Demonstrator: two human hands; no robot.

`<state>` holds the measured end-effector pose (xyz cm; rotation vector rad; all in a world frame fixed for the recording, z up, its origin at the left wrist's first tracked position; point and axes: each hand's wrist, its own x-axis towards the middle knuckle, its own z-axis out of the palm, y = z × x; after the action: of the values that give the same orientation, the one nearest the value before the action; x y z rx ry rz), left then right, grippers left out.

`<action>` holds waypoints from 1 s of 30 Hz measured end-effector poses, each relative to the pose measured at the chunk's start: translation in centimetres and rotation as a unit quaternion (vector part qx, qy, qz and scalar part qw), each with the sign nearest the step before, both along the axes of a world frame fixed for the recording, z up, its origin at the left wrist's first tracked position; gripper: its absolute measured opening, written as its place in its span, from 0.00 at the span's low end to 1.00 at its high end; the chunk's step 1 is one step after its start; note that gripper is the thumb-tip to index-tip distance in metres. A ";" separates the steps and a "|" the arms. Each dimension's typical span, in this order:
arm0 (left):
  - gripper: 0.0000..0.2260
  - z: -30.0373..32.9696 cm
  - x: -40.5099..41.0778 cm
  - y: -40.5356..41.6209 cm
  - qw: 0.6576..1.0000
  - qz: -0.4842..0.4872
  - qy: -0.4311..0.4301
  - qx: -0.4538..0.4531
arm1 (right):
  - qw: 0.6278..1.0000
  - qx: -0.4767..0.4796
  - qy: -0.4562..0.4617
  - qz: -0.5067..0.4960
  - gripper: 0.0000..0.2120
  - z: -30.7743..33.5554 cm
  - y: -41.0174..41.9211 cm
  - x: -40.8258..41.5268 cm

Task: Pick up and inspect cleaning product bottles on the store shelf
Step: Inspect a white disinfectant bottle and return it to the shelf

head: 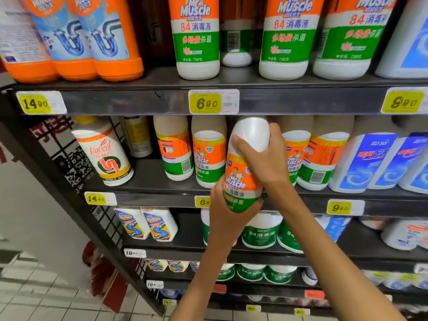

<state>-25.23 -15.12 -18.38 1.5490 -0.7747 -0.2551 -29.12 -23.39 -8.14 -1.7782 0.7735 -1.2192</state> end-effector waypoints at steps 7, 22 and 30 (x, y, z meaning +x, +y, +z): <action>0.23 -0.1 -0.7 5.2 0.978 -0.157 0.138 0.020 | 0.934 0.263 -0.067 0.233 0.22 -0.4 -0.9 -3.7; 0.24 0.8 -5.2 5.4 0.963 -0.158 0.203 0.084 | 0.938 0.259 -0.026 0.227 0.11 -1.3 -0.7 -5.2; 0.35 0.8 -5.8 6.8 0.853 -0.281 0.438 -0.034 | 0.819 0.415 -0.118 0.378 0.14 -1.9 -1.5 -6.5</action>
<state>-30.99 -8.30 -17.55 0.9260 -0.4574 -1.2567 -35.61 -24.93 -10.01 -0.9834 0.2890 -0.4150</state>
